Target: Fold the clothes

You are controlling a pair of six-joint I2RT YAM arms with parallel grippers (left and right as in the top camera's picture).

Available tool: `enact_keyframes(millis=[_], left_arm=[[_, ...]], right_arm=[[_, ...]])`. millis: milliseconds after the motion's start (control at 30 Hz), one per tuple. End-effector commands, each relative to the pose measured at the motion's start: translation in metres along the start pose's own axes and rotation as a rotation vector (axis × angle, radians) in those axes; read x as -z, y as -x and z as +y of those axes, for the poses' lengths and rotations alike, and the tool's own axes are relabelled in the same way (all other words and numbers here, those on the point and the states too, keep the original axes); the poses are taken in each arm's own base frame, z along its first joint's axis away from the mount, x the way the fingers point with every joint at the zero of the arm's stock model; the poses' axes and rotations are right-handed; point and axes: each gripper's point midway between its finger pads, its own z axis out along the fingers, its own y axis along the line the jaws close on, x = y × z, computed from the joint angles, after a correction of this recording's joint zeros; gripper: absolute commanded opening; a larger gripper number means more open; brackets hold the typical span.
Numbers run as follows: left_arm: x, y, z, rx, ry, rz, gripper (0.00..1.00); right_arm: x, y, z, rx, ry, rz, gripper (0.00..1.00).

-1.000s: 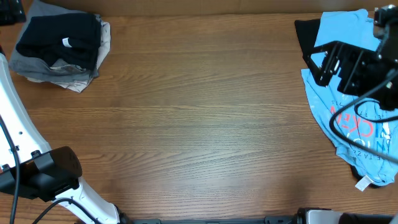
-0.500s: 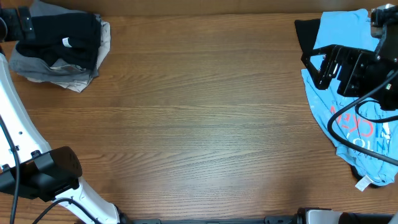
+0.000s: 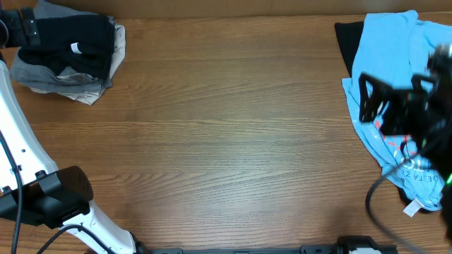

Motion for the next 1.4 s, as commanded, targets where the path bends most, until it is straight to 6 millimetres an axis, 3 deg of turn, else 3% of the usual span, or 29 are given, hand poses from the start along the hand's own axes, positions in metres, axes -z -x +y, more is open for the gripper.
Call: enact_keyframes(millis=[0,467,733,900,1133,1367], left_arm=[[-0.003,-0.001,0.0,0.009,0.005,0.006,1.0],[-0.003,-0.001,0.0,0.009,0.005,0.006,1.0],[-0.003,-0.001,0.0,0.009,0.006,0.006,1.0],[-0.003,-0.001,0.0,0.008,0.006,0.006,1.0],[-0.003,-0.001,0.0,0.009,0.005,0.006,1.0],[-0.003,-0.001,0.0,0.009,0.005,0.006,1.0]], right_arm=[[-0.008,-0.04,-0.011,0.009,-0.03,-0.003,1.0],[-0.064,-0.18,-0.036,0.033,0.004,-0.258,1.0],[-0.084,-0.233,-0.037,0.044,0.04,-0.297,1.0],[-0.089,-0.249,-0.044,0.041,0.011,-0.303,1.0],[-0.087,-0.244,-0.058,0.03,-0.068,-0.335,1.0],[-0.081,-0.234,-0.055,0.033,-0.055,-0.386,1.0]])
